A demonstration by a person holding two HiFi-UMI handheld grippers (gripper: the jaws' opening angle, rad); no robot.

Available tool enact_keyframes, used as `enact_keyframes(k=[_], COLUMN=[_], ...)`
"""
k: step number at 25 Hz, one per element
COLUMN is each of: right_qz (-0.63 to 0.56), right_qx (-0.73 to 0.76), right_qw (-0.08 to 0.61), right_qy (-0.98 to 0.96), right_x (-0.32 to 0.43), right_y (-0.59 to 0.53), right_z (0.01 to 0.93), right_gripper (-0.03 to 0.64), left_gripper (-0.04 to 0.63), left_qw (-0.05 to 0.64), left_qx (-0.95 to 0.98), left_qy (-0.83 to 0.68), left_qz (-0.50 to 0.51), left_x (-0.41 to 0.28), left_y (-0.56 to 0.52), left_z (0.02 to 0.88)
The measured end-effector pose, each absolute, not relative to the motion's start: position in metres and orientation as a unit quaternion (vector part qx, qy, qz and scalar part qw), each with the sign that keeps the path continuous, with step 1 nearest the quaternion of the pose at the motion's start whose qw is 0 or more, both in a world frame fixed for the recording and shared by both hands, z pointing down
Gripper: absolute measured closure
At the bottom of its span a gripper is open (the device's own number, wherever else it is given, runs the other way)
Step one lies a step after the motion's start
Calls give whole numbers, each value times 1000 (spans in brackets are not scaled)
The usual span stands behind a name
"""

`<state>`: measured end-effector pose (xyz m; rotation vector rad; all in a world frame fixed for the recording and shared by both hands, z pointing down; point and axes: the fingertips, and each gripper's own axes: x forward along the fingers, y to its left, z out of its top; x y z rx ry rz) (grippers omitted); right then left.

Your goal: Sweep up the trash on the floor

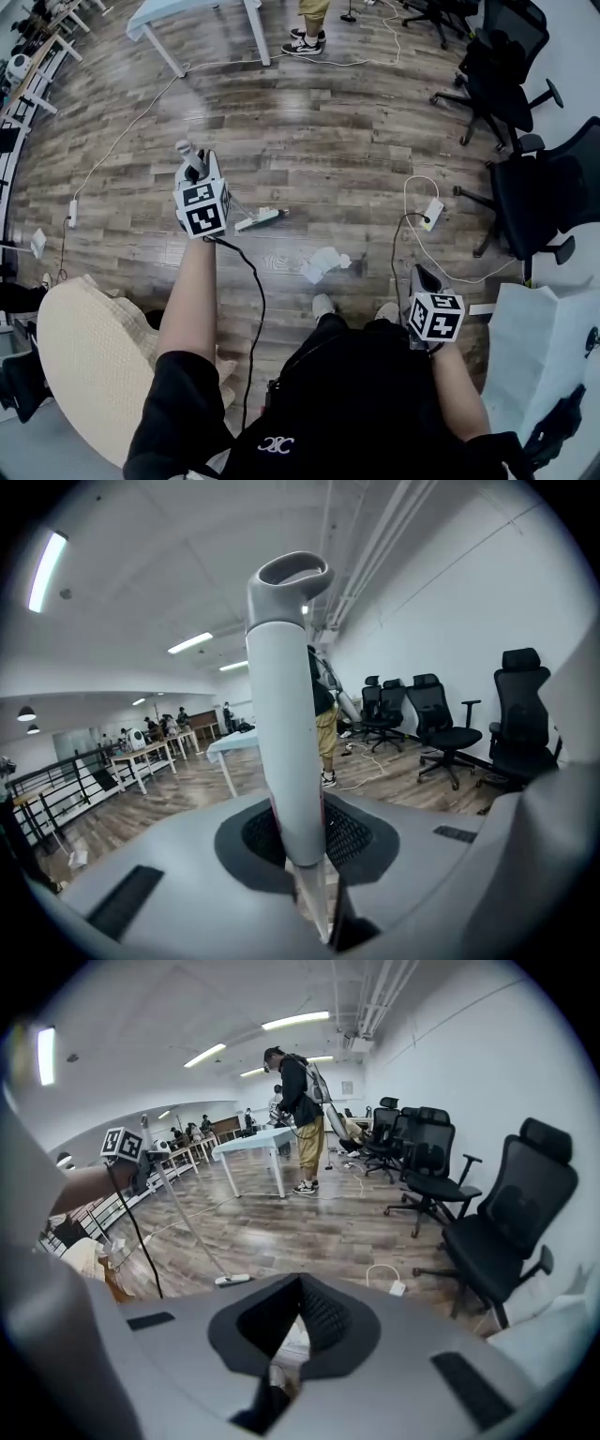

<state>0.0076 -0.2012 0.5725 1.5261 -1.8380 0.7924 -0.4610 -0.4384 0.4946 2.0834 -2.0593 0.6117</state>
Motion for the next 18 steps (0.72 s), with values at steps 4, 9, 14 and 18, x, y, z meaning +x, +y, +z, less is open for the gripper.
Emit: enact_keyframes(k=[4, 9, 14, 18], right_qz=[308, 309, 310, 308], right_qx=[594, 611, 617, 615], right_qw=[320, 327, 331, 336], right_qy=[-670, -651, -644, -644], right_x=[19, 27, 33, 31], right_y=[-189, -181, -179, -179], right_z=[572, 573, 572, 573], right_gripper=[603, 603, 603, 603], left_gripper=[546, 546, 546, 546], left_qw=[63, 54, 59, 86], left_qx=[684, 674, 682, 691], left_qy=[-700, -705, -677, -647], left_qz=[194, 214, 271, 311], left_x=[-486, -504, -487, -464], left_y=[-472, -485, -475, -450], left_z=[483, 505, 562, 609])
